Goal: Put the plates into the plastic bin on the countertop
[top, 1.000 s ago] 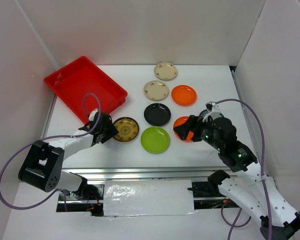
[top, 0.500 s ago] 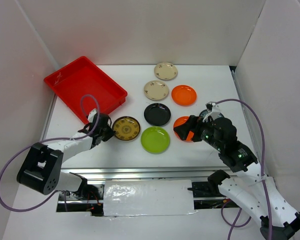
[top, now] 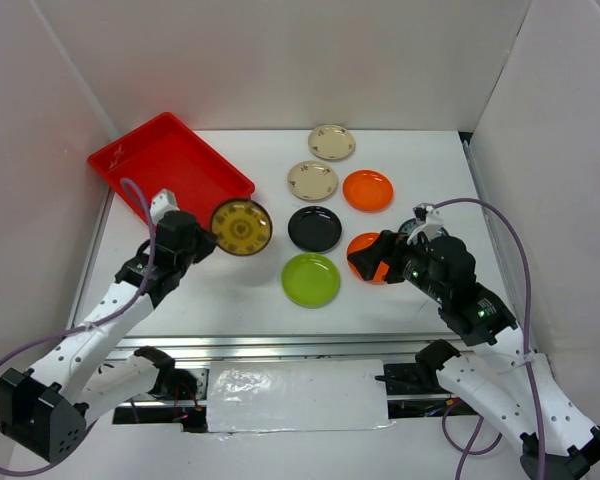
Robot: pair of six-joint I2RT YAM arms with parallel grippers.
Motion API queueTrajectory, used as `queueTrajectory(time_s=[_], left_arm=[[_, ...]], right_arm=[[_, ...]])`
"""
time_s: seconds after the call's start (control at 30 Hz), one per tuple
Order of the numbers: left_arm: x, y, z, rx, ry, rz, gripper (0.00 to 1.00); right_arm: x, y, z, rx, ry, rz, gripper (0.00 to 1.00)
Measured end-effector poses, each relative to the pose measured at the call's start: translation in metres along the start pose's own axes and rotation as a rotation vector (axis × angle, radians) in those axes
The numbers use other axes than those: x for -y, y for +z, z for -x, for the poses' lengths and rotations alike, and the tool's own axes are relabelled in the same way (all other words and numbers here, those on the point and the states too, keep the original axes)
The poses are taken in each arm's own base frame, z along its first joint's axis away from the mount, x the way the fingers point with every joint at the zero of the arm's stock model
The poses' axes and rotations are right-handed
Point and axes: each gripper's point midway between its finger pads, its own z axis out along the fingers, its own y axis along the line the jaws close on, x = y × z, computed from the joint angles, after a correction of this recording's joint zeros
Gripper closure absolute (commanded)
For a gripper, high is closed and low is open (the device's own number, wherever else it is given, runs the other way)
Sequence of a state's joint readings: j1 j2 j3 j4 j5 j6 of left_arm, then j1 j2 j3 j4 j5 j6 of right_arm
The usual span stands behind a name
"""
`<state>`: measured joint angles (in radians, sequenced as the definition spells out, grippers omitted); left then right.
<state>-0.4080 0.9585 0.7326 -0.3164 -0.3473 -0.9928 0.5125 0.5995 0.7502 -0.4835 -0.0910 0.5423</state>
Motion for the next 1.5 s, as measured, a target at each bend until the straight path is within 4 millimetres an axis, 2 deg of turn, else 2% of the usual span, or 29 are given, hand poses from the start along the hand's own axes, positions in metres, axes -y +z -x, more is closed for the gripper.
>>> queueTrajectory(time_s=[0.1, 0.2, 0.3, 0.4, 0.5, 0.57, 0.67, 0.77, 0.8, 0.83, 0.9, 0.97, 1.03, 1.17, 1.23, 1.27, 1.33, 1.4, 1.47, 1.5], left_arm=[[0.023, -0.006, 0.041, 0.068, -0.038, -0.022, 1.0], [0.029, 0.003, 0.092, 0.152, -0.099, 0.042, 1.0], [0.015, 0.034, 0.144, 0.22, -0.158, 0.174, 1.0], [-0.01, 0.087, 0.18, 0.246, -0.202, 0.255, 1.0], [-0.047, 0.142, 0.183, 0.176, -0.227, 0.315, 1.0], [-0.076, 0.173, 0.171, 0.111, -0.252, 0.362, 1.0], [-0.111, 0.199, 0.147, 0.018, -0.279, 0.421, 1.0], [-0.121, 0.211, 0.131, -0.036, -0.288, 0.434, 1.0], [-0.12, 0.213, 0.129, -0.048, -0.29, 0.426, 0.89], [-0.117, 0.215, 0.13, -0.053, -0.289, 0.418, 0.77], [-0.11, 0.218, 0.137, -0.051, -0.283, 0.398, 0.6], [-0.103, 0.219, 0.144, -0.046, -0.266, 0.383, 0.14], [-0.098, 0.217, 0.148, -0.036, -0.26, 0.386, 0.03], [-0.095, 0.199, 0.158, 0.004, -0.216, 0.473, 0.01], [-0.084, 0.185, 0.165, 0.036, -0.166, 0.502, 0.01], [-0.071, 0.176, 0.168, 0.051, -0.136, 0.494, 0.01], [-0.035, 0.158, 0.167, 0.071, -0.071, 0.439, 0.01], [0.015, 0.139, 0.155, 0.071, -0.003, 0.318, 0.01], [0.062, 0.122, 0.129, 0.035, 0.053, 0.172, 0.01], [0.085, 0.116, 0.108, 0.001, 0.079, 0.085, 0.01]], right_arm=[[-0.002, 0.002, 0.003, 0.009, 0.005, 0.006, 0.0], [-0.004, 0.006, 0.005, 0.014, 0.013, 0.014, 0.0], [-0.008, 0.011, 0.007, 0.016, 0.019, 0.032, 0.0], [-0.01, 0.014, 0.006, 0.006, 0.023, 0.043, 0.0], [-0.01, 0.015, 0.004, 0.0, 0.024, 0.049, 0.0], [-0.011, 0.014, 0.006, 0.005, 0.024, 0.053, 0.0], [-0.011, 0.012, 0.008, 0.012, 0.025, 0.058, 0.0], [-0.012, 0.012, 0.008, 0.013, 0.026, 0.062, 0.0], [-0.012, 0.012, 0.008, 0.012, 0.026, 0.064, 0.0], [-0.012, 0.012, 0.008, 0.01, 0.026, 0.067, 0.0], [-0.013, 0.014, 0.007, 0.001, 0.025, 0.072, 0.0], [-0.013, 0.015, 0.005, -0.008, 0.025, 0.076, 0.0], [-0.014, 0.016, 0.005, -0.014, 0.025, 0.082, 0.0], [-0.017, 0.018, 0.006, -0.013, 0.023, 0.097, 0.0], [-0.017, 0.019, 0.006, -0.014, 0.024, 0.096, 0.0], [-0.017, 0.019, 0.006, -0.014, 0.024, 0.094, 0.0], [-0.014, 0.02, 0.007, -0.008, 0.03, 0.08, 0.0], [-0.01, 0.021, 0.01, 0.009, 0.047, 0.055, 0.0], [-0.006, 0.022, 0.015, 0.032, 0.066, 0.028, 0.0], [-0.003, 0.021, 0.017, 0.044, 0.076, 0.016, 0.0]])
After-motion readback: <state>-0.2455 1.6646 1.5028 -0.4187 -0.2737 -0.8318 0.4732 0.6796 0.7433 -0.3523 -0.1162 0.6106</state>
